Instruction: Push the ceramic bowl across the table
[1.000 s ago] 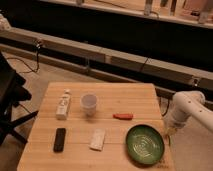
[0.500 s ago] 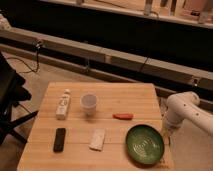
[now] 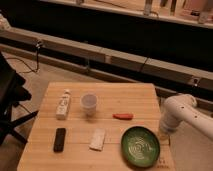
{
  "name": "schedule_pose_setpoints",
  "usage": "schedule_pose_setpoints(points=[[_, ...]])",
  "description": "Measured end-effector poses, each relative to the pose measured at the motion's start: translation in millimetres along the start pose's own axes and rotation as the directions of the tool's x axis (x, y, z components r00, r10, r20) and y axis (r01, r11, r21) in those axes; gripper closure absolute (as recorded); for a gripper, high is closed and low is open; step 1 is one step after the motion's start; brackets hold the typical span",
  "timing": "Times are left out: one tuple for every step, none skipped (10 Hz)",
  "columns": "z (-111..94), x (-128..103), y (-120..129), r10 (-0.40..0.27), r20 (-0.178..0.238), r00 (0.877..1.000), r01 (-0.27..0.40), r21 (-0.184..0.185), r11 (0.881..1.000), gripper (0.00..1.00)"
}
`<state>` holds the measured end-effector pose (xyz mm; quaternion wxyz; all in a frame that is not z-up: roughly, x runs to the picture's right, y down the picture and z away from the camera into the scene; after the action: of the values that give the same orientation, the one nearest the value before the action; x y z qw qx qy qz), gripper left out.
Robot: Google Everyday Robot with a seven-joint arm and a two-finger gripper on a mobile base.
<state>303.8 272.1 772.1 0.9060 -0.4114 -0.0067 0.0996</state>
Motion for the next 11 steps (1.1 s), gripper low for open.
schedule_pose_setpoints(points=[[0,-1,1,-0.005,0.003,1.0,0.005,-0.002,1.0,0.87],[1,-4,3,-0.015,0.005,1.0,0.015,-0.004,1.0,0.87],[2,-7,3,-0.026,0.008,1.0,0.026,-0.008,1.0,0.87],[3,-12,4,-0.041,0.013,0.999,0.041,-0.014,0.999,0.87],[4,-17,6,-0.056,0.018,0.998,0.057,-0.019,0.998,0.87],[5,-23,9,-0.077,0.023,0.997,0.077,-0.025,0.997,0.87],[6,-27,11,-0.091,0.025,0.996,0.091,-0.028,0.995,0.87],[5,-34,15,-0.115,0.029,0.993,0.116,-0.031,0.993,0.87],[5,-39,20,-0.137,0.031,0.99,0.138,-0.034,0.99,0.87],[4,-45,22,-0.155,0.032,0.987,0.156,-0.032,0.987,0.87],[4,-47,23,-0.164,0.033,0.986,0.165,-0.029,0.986,0.87]])
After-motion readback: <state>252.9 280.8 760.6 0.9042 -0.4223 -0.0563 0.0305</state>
